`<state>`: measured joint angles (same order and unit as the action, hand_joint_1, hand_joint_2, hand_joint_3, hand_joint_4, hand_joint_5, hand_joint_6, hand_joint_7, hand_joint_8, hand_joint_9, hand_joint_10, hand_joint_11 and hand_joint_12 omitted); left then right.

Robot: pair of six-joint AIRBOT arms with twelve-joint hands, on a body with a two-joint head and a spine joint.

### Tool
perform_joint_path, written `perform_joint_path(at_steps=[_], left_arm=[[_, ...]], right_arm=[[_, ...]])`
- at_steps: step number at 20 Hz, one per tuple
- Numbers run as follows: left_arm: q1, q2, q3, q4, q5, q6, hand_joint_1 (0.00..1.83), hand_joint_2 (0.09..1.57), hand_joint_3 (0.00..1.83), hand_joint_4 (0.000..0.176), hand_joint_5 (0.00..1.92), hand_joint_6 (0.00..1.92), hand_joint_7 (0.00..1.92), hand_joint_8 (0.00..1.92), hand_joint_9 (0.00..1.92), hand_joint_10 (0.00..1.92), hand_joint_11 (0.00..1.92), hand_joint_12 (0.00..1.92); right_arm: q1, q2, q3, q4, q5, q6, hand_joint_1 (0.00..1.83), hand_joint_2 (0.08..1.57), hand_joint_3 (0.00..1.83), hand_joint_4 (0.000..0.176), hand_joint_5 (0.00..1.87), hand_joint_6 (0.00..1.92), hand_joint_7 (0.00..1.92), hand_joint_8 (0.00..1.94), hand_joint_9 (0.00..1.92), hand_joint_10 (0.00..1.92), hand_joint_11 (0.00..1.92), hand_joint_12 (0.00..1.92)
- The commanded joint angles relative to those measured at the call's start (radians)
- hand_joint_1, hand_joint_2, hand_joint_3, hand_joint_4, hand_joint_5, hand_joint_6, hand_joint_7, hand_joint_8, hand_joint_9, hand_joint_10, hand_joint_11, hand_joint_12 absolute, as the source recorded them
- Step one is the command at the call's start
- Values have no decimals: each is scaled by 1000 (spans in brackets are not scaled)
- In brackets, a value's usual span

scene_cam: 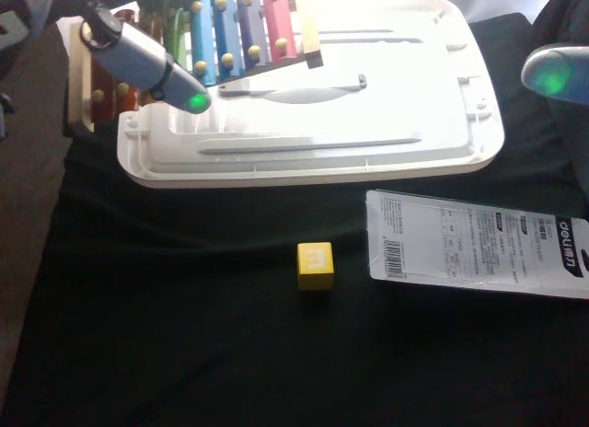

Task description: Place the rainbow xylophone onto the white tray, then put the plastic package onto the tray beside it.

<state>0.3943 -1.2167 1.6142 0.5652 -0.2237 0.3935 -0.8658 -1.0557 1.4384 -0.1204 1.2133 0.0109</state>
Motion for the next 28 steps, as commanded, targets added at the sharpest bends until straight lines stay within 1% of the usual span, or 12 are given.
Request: perform_joint_path(at_steps=[1, 2, 3, 5, 9, 11, 15, 17, 20, 23, 26, 28], left_arm=[[-25, -9, 13, -26, -78, -3, 991, 992, 0, 24, 662, 191, 499, 696, 454, 891, 223, 1320], [-33, -22, 24, -26, -66, 1, 1041, 986, 0, 5, 690, 184, 516, 694, 476, 857, 224, 1230], [-43, -36, 36, -26, -51, 13, 1025, 986, 0, 24, 706, 177, 548, 678, 551, 790, 320, 1128], [-57, -64, 64, -25, -26, 27, 1069, 1011, 2, 0, 696, 166, 561, 674, 575, 742, 312, 1111], [-63, -128, 129, -40, -3, 26, 1138, 1026, 0, 0, 718, 122, 638, 427, 667, 551, 506, 950], [-61, -151, 153, -64, 3, 26, 1154, 1026, 0, 0, 724, 71, 690, 284, 710, 499, 570, 969], [-30, -196, 206, -113, 23, 26, 1084, 1043, 3, 0, 706, 43, 694, 234, 643, 544, 379, 1089], [-12, -224, 240, -123, 55, 26, 1016, 1048, 1, 0, 673, 19, 681, 229, 549, 687, 223, 1328], [14, -244, 267, -158, 77, 26, 1084, 1052, 0, 0, 663, 11, 696, 36, 653, 266, 313, 1052], [28, -251, 274, -159, 87, 26, 1062, 1034, 0, 0, 676, 9, 706, 11, 658, 134, 226, 1044], [35, -261, 282, -162, 94, 26, 1077, 1010, 0, 0, 659, 1, 708, 2, 726, 57, 292, 971], [40, -264, 285, -163, 97, 26, 1043, 1014, 0, 0, 609, 1, 695, 6, 751, 42, 295, 1015]], right_arm=[[5, -5, 4, 41, 111, 11, 475, 944, 2, 21, 74, 1, 331, 1, 241, 2, 0, 780], [5, -7, 5, 41, 111, 12, 467, 951, 2, 18, 67, 0, 329, 0, 248, 3, 0, 761], [5, -11, 9, 39, 111, 14, 443, 943, 0, 16, 69, 0, 342, 2, 273, 7, 0, 816], [5, -19, 19, 31, 114, 26, 429, 958, 6, 9, 58, 0, 339, 0, 286, 5, 0, 869], [5, -30, 24, 28, 124, 33, 470, 1013, 9, 18, 52, 1, 340, 0, 276, 5, 0, 805], [5, -38, 30, 26, 128, 41, 463, 1056, 7, 0, 39, 0, 343, 0, 272, 2, 0, 746], [5, -47, 36, 24, 135, 45, 490, 1085, 10, 16, 25, 0, 294, 0, 233, 0, 0, 747], [5, -49, 37, 24, 137, 47, 471, 1084, 7, 20, 24, 1, 300, 4, 232, 2, 0, 748], [5, -51, 37, 24, 143, 48, 479, 1105, 9, 14, 18, 0, 298, 1, 236, 2, 0, 731], [5, -52, 37, 24, 147, 49, 477, 1108, 8, 6, 12, 0, 296, 0, 231, 0, 0, 729], [5, -53, 37, 24, 149, 49, 481, 1112, 5, 0, 12, 2, 297, 1, 227, 0, 0, 727], [5, -54, 37, 24, 150, 49, 489, 1098, 0, 16, 19, 2, 291, 1, 223, 0, 0, 699]])
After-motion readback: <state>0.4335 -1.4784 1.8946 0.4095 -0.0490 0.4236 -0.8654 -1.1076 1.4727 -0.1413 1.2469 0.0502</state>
